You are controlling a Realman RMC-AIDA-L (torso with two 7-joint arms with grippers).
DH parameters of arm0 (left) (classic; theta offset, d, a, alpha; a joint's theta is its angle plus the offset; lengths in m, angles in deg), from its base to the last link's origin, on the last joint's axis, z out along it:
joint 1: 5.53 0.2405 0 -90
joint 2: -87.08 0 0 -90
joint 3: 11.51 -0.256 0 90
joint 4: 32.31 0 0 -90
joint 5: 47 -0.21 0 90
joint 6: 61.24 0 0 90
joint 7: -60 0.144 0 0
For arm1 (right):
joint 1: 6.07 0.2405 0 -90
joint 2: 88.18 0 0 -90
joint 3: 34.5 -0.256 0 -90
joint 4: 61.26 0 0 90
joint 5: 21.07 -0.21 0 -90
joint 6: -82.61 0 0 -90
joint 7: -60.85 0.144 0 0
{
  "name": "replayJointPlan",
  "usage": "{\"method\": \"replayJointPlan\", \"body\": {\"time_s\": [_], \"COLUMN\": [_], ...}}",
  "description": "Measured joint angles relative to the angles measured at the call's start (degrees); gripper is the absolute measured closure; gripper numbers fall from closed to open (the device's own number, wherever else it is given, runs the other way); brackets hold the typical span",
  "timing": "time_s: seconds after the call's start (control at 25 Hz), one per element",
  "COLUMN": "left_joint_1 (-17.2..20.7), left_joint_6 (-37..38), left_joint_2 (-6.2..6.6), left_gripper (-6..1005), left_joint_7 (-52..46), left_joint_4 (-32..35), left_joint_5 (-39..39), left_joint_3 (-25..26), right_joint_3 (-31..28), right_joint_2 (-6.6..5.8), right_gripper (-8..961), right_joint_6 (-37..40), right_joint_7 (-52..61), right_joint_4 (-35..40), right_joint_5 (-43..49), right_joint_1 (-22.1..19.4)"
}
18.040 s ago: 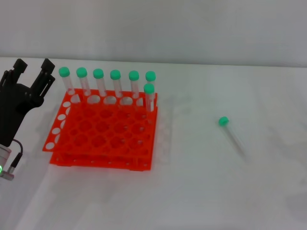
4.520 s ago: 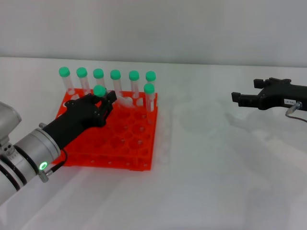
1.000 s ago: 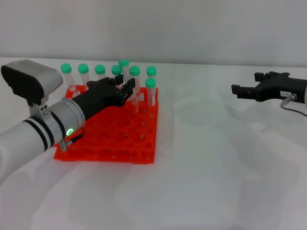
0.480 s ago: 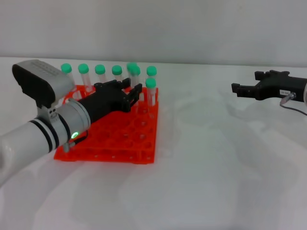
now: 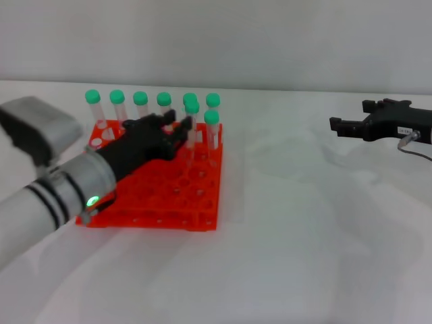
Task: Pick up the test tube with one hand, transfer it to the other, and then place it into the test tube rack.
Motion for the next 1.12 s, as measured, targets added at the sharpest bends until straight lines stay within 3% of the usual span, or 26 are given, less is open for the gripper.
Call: {"method": "replayJointPlan", "body": {"time_s": [0.08,0.12,0.4,0.68,0.8,0.96,1.12], "left_joint_1": [1.38,5.03,13.57,19.25,20.74,21.89,21.95], "left_joint_6": [2.04,7.0,20.57,23.78,23.63,23.8,23.86], "left_joint_2": [0.08,0.22,0.32,0.35,0.43,0.75,0.64], "left_gripper": [643,642,626,551,519,356,211], "left_joint_7": [0.64,3.44,9.22,9.34,7.37,4.04,4.4], "left_joint_4": [0.01,0.05,-0.33,-0.61,-0.69,-0.5,-0.58], "left_joint_5": [2.44,6.72,10.48,10.7,10.72,10.6,10.61], "left_joint_3": [0.21,1.57,9.63,18.82,22.4,26.72,29.93], "right_joint_3": [-0.04,-0.06,-1.96,-9.35,-15.25,-27.05,-36.75], "right_joint_2": [-0.03,-0.04,0.05,0.31,0.32,-0.22,-0.48], "right_gripper": [80,80,80,81,81,82,85], "right_joint_6": [-0.2,-0.21,-0.31,-2.49,-9.05,-24.96,-33.22], "right_joint_7": [-0.42,-0.49,-2.95,-13.55,-24.21,-40.24,-46.85], "right_joint_4": [0.32,0.7,5.23,5.42,1.39,-12.31,-19.23], "right_joint_5": [0.0,-0.01,-0.23,-11.69,-22.02,-33.88,-34.97], "right_joint_1": [-0.38,-0.79,-5.22,-12.59,-16.11,-18.04,-20.05]}}
